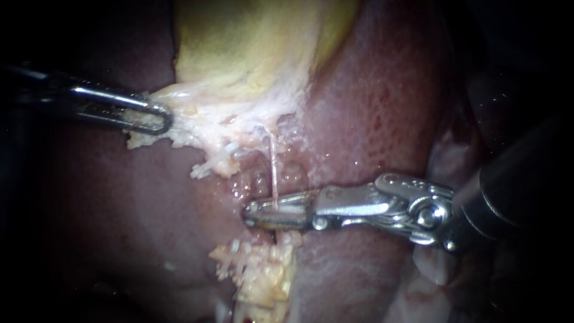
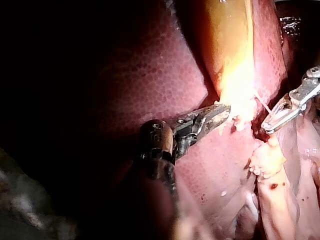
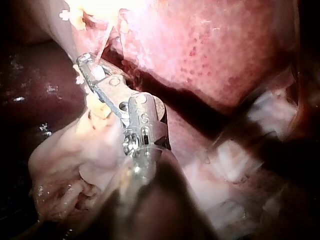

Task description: Going back first clip right tube

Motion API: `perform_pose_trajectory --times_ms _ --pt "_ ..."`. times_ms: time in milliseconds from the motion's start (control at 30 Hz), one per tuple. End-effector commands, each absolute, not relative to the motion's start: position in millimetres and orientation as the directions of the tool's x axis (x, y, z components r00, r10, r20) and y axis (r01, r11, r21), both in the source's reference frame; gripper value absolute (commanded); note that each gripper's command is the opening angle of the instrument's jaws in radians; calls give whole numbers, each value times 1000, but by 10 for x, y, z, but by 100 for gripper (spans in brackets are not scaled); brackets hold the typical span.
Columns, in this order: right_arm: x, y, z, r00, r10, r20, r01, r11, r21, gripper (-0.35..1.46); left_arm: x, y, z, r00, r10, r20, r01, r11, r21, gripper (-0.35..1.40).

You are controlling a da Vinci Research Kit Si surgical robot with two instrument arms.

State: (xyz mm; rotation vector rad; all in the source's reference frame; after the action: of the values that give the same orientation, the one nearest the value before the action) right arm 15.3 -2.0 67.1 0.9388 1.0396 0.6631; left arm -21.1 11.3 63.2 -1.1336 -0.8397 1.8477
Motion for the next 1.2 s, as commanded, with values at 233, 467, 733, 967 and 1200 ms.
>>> perform_pose_trajectory --times_ms 233,467,733,967,1200 --pt "154 -20 672 380 825 -417 -30 462 886 -24 -211 113 632 -284 876 -390 -283 -465 -839 -35" --pt "166 -19 688 359 787 -502 -11 541 841 42 -211 113 632 -284 876 -390 -283 -465 -839 -35" --pt "163 -17 728 318 748 -583 -79 634 770 49 -211 112 632 -284 876 -390 -283 -465 -839 -35" --pt "149 -2 743 302 740 -601 -106 653 750 50 -211 112 632 -284 876 -390 -283 -465 -839 -35" --pt "144 0 745 302 733 -610 -106 661 743 50 -211 112 632 -284 876 -390 -283 -465 -839 -35"
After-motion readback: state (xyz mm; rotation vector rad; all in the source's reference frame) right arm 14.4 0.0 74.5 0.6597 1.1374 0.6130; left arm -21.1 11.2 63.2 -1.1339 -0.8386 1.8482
